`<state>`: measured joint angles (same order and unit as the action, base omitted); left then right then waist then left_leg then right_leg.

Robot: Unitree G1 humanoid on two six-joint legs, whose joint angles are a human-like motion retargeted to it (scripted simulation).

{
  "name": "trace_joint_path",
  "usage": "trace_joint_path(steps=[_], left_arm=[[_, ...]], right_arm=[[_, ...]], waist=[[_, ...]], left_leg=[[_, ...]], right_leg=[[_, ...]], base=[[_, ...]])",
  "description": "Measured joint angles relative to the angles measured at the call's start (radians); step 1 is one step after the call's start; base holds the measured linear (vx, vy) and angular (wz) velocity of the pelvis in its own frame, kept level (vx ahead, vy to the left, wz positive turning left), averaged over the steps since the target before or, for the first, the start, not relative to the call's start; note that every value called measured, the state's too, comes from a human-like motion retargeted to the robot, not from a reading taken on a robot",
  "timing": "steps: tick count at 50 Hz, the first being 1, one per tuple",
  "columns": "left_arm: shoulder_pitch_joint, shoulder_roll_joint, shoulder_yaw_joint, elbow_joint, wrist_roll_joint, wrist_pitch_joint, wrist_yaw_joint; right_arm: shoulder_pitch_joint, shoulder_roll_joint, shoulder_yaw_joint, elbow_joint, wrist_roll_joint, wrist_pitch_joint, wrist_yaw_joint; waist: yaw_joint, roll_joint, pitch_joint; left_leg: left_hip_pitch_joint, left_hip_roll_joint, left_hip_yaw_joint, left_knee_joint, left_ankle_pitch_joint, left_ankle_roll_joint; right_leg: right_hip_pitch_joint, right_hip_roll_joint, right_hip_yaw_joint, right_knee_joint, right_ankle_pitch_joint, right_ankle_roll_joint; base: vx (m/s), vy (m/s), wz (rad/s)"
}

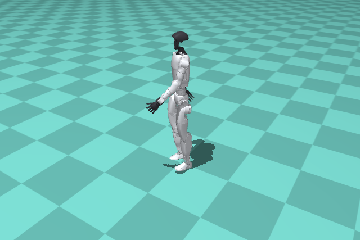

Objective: In place motions

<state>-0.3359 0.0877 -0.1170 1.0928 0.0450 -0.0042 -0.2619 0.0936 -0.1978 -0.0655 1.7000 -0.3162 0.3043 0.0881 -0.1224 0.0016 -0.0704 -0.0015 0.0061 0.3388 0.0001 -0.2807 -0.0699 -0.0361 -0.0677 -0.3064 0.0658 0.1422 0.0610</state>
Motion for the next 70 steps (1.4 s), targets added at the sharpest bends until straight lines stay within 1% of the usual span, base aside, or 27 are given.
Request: trace_joint_path(steps=[2,4,5,7,10,11,12,15,17,20,22,26,29,33,35,38,42,45,50,53,56,60,63,65,66,68,70], left_arm=[[0.060,-0.002,0.023,0.133,0.026,0.010,0.037],[0.116,0.000,0.068,0.299,0.069,0.050,0.041],[0.143,0.005,0.099,0.388,0.095,0.081,0.033],[0.207,0.024,0.180,0.554,0.145,0.184,0.011],[0.392,0.050,0.276,0.607,0.140,0.335,-0.011],[0.462,0.060,0.291,0.607,0.116,0.342,-0.020],[0.529,0.069,0.309,0.607,0.099,0.339,-0.025],[0.701,0.076,0.401,0.607,0.112,0.254,0.002],[0.779,0.068,0.463,0.607,0.120,0.232,0.037],[0.847,0.057,0.512,0.607,0.078,0.265,0.066],[0.846,0.057,0.513,0.607,0.039,0.290,0.074],[0.742,0.062,0.456,0.607,0.033,0.276,0.077],[0.586,0.062,0.359,0.607,0.034,0.247,0.100],[0.315,0.051,0.215,0.607,0.016,0.226,0.095],[0.191,0.036,0.148,0.571,0.004,0.228,0.056],[0.045,0.002,0.097,0.447,0.007,0.209,0.003],[-0.073,-0.035,0.044,0.260,-0.008,0.141,-0.035],[-0.120,-0.050,0.020,0.116,-0.016,0.082,-0.026],[-0.100,-0.027,-0.019,-0.041,0.000,-0.003,0.044],[-0.053,-0.007,-0.047,-0.025,0.045,-0.028,0.092],[0.014,0.001,-0.064,0.078,0.116,-0.009,0.106],[0.109,-0.010,-0.020,0.349,0.226,0.065,0.073],[0.195,-0.013,0.095,0.575,0.247,0.173,0.094],[0.309,-0.007,0.174,0.607,0.202,0.258,0.104],[0.371,-0.001,0.208,0.607,0.162,0.279,0.097],[0.489,0.011,0.279,0.607,0.092,0.288,0.084],[0.599,0.024,0.360,0.607,0.057,0.257,0.068]], right_arm=[[-0.076,0.032,0.081,-0.007,-0.101,-0.023,0.037],[-0.138,0.061,0.164,-0.065,-0.190,-0.049,0.081],[-0.165,0.074,0.204,-0.112,-0.227,-0.064,0.104],[-0.221,0.103,0.277,-0.223,-0.269,-0.102,0.147],[-0.307,0.142,0.356,-0.375,-0.282,-0.160,0.197],[-0.331,0.154,0.375,-0.423,-0.275,-0.182,0.211],[-0.354,0.165,0.392,-0.469,-0.267,-0.203,0.226],[-0.404,0.187,0.425,-0.590,-0.232,-0.262,0.279],[-0.419,0.191,0.441,-0.654,-0.204,-0.288,0.311],[-0.416,0.186,0.445,-0.719,-0.190,-0.321,0.339],[-0.395,0.174,0.441,-0.732,-0.203,-0.345,0.339],[-0.322,0.143,0.411,-0.647,-0.273,-0.359,0.270],[-0.271,0.123,0.360,-0.452,-0.325,-0.309,0.205],[-0.191,0.085,0.226,-0.159,-0.361,-0.137,0.232],[-0.143,0.056,0.154,-0.038,-0.336,-0.083,0.256],[-0.011,0.015,0.061,0.000,-0.264,-0.040,0.229],[0.129,-0.010,-0.034,0.000,-0.180,-0.053,0.121],[0.181,-0.021,-0.075,0.000,-0.143,-0.063,0.085],[0.146,-0.021,-0.092,0.000,-0.083,-0.012,0.091],[0.065,0.003,-0.065,0.000,-0.024,-0.018,0.082],[-0.053,0.046,0.002,-0.003,-0.014,-0.072,0.079],[-0.188,0.108,0.139,-0.136,-0.110,-0.132,0.149],[-0.273,0.146,0.245,-0.299,-0.178,-0.184,0.208],[-0.323,0.166,0.304,-0.411,-0.201,-0.221,0.232],[-0.344,0.172,0.328,-0.463,-0.204,-0.238,0.238],[-0.378,0.181,0.364,-0.560,-0.205,-0.271,0.251],[-0.399,0.183,0.390,-0.650,-0.196,-0.303,0.269]], waist=[[0.006,0.001,-0.001],[0.011,0.001,-0.003],[0.012,0.001,-0.004],[0.009,0.003,-0.004],[-0.002,0.005,-0.002],[-0.007,0.005,-0.002],[-0.012,0.005,-0.003],[-0.020,0.009,-0.007],[-0.022,0.011,-0.009],[-0.025,0.009,-0.011],[-0.029,0.003,-0.012],[-0.031,-0.009,-0.019],[-0.021,-0.017,-0.021],[-0.002,-0.026,-0.018],[0.005,-0.030,-0.016],[0.016,-0.037,-0.013],[0.025,-0.040,-0.015],[0.029,-0.037,-0.015],[0.034,-0.013,-0.015],[0.037,0.002,-0.018],[0.037,0.013,-0.022],[0.035,0.022,-0.026],[0.026,0.030,-0.030],[0.016,0.036,-0.028],[0.011,0.038,-0.027],[0.003,0.043,-0.023],[0.000,0.046,-0.019]], left_leg=[[0.009,0.001,0.006,-0.002,-0.002,0.000],[0.017,0.002,0.012,-0.004,-0.005,-0.002],[0.021,0.003,0.014,-0.004,-0.007,-0.002],[0.026,0.006,0.020,-0.005,-0.012,-0.006],[0.035,0.012,0.039,-0.010,-0.017,-0.011],[0.037,0.015,0.044,-0.011,-0.019,-0.013],[0.040,0.018,0.049,-0.012,-0.021,-0.015],[0.046,0.025,0.060,-0.016,-0.026,-0.019],[0.050,0.029,0.069,-0.018,-0.028,-0.022],[0.052,0.033,0.072,-0.018,-0.028,-0.024],[0.049,0.033,0.069,-0.017,-0.026,-0.024],[0.040,0.029,0.059,-0.014,-0.022,-0.022],[0.037,0.021,0.048,-0.013,-0.018,-0.018],[0.028,0.009,0.015,-0.008,-0.011,-0.009],[0.019,0.004,-0.008,-0.004,-0.006,-0.004],[-0.001,-0.005,-0.041,0.005,0.001,0.001],[-0.018,-0.015,-0.065,0.013,0.005,0.005],[-0.017,-0.019,-0.064,0.013,0.006,0.007],[-0.003,-0.016,-0.048,0.010,0.000,0.009],[0.005,-0.015,-0.037,0.007,-0.003,0.011],[0.013,-0.015,-0.031,0.005,-0.008,0.012],[0.023,-0.017,-0.025,-0.002,-0.013,0.013],[0.025,-0.015,-0.007,-0.008,-0.017,0.012],[0.026,-0.014,0.004,-0.012,-0.019,0.011],[0.027,-0.013,0.011,-0.014,-0.019,0.010],[0.029,-0.010,0.023,-0.018,-0.021,0.008],[0.032,-0.008,0.034,-0.022,-0.022,0.006]], right_leg=[[0.001,0.003,0.009,-0.001,0.003,0.000],[0.000,0.005,0.021,0.000,0.006,0.000],[-0.001,0.006,0.027,0.001,0.008,0.000],[-0.008,0.008,0.039,0.004,0.012,0.001],[-0.017,0.017,0.064,0.006,0.016,0.001],[-0.021,0.021,0.075,0.007,0.017,0.001],[-0.025,0.025,0.086,0.008,0.019,0.001],[-0.036,0.038,0.113,0.010,0.024,0.001],[-0.038,0.043,0.123,0.010,0.026,0.001],[-0.037,0.046,0.127,0.009,0.025,0.002],[-0.034,0.044,0.122,0.007,0.022,0.002],[-0.025,0.035,0.102,0.002,0.017,0.005],[-0.010,0.024,0.073,-0.005,0.012,0.007],[0.019,0.008,0.025,-0.012,0.001,0.012],[0.033,0.000,-0.003,-0.014,-0.007,0.015],[0.049,-0.011,-0.038,-0.018,-0.019,0.018],[0.057,-0.023,-0.060,-0.020,-0.028,0.022],[0.060,-0.027,-0.065,-0.021,-0.030,0.022],[0.059,-0.025,-0.054,-0.012,-0.031,0.020],[0.056,-0.022,-0.044,-0.007,-0.031,0.019],[0.053,-0.019,-0.029,-0.003,-0.030,0.018],[0.044,-0.016,-0.003,-0.001,-0.025,0.020],[0.029,-0.013,0.017,-0.001,-0.019,0.021],[0.018,-0.010,0.029,0.000,-0.016,0.020],[0.013,-0.008,0.037,0.001,-0.014,0.020],[0.004,-0.005,0.052,0.002,-0.011,0.019],[-0.003,-0.001,0.064,0.003,-0.007,0.019]], base=[[0.00,0.00,0.00],[-0.01,0.00,-0.10],[-0.03,-0.01,-0.20],[-0.03,-0.02,-0.19],[-0.01,-0.06,-0.27],[0.01,-0.07,-0.32],[0.02,-0.06,-0.30],[0.02,-0.03,-0.31],[0.02,-0.01,-0.24],[0.00,0.00,0.00],[0.02,-0.06,0.14],[0.03,-0.04,0.22],[0.04,0.01,0.27],[0.04,0.04,0.52],[0.05,0.01,0.70],[0.03,0.00,0.61],[0.01,0.00,0.25],[0.00,0.00,0.00],[0.01,0.06,-0.18],[0.00,0.09,-0.22],[0.00,0.08,-0.15],[0.00,0.02,-0.09],[-0.02,-0.01,-0.28],[-0.01,-0.04,-0.29],[-0.01,-0.04,-0.31],[-0.02,-0.03,-0.31],[-0.02,-0.01,-0.26]])
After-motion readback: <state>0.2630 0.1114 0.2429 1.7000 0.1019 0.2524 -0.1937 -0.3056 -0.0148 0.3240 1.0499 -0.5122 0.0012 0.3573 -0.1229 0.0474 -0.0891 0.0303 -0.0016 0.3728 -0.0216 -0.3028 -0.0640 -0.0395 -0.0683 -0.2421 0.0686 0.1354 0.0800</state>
